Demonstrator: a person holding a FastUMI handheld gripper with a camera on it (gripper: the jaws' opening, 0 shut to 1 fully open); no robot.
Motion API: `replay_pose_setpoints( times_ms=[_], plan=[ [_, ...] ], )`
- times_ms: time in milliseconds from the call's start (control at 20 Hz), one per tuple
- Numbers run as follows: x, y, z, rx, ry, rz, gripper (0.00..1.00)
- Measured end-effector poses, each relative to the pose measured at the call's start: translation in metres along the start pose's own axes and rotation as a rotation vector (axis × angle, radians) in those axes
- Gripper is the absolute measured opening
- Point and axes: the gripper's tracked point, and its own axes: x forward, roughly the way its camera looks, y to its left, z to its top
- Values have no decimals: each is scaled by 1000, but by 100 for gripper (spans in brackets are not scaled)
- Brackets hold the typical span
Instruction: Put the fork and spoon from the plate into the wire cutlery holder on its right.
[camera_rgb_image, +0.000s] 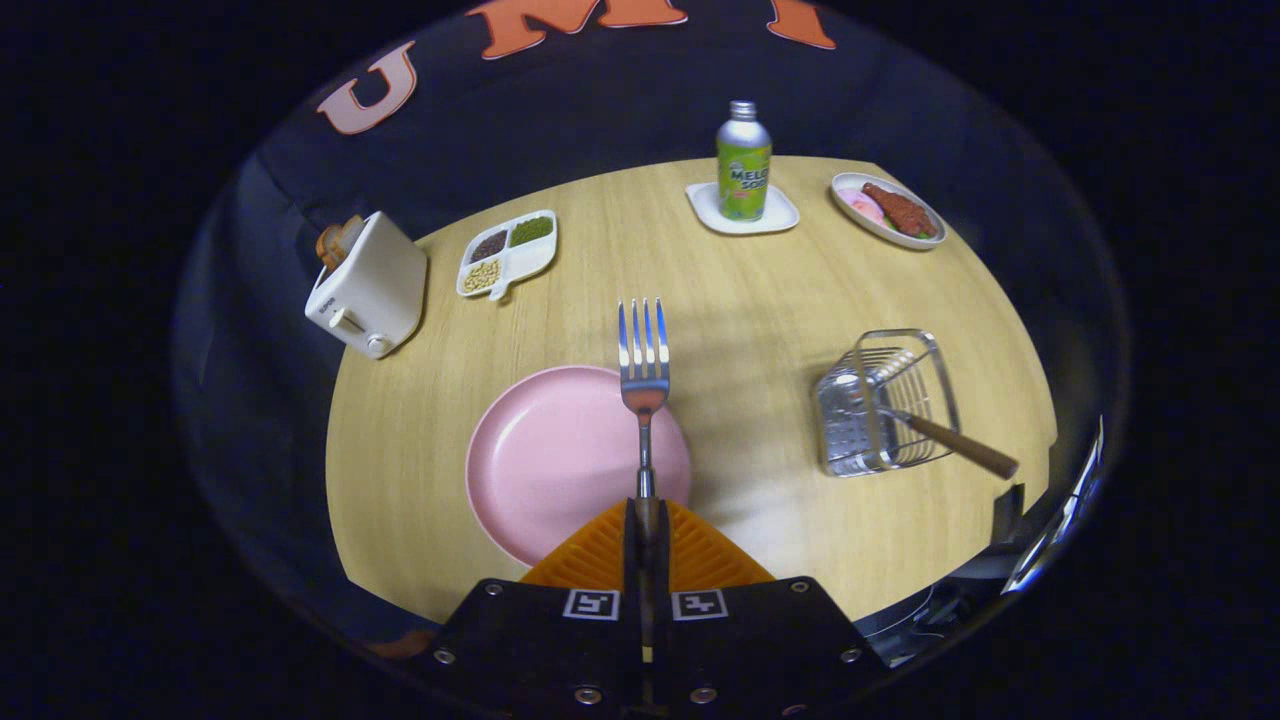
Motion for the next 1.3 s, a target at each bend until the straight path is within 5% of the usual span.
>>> replay_pose_setpoints(
  times_ms=[300, 600, 950, 1300],
  plan=[
    [-34, -100, 28, -3, -21, -83, 5],
    [-33, -144, 13, -151, 203, -108, 5],
    [-34, -148, 11, -304, 420, -90, 5],
    [-23, -151, 6, -313, 637, -37, 5]
  ],
)
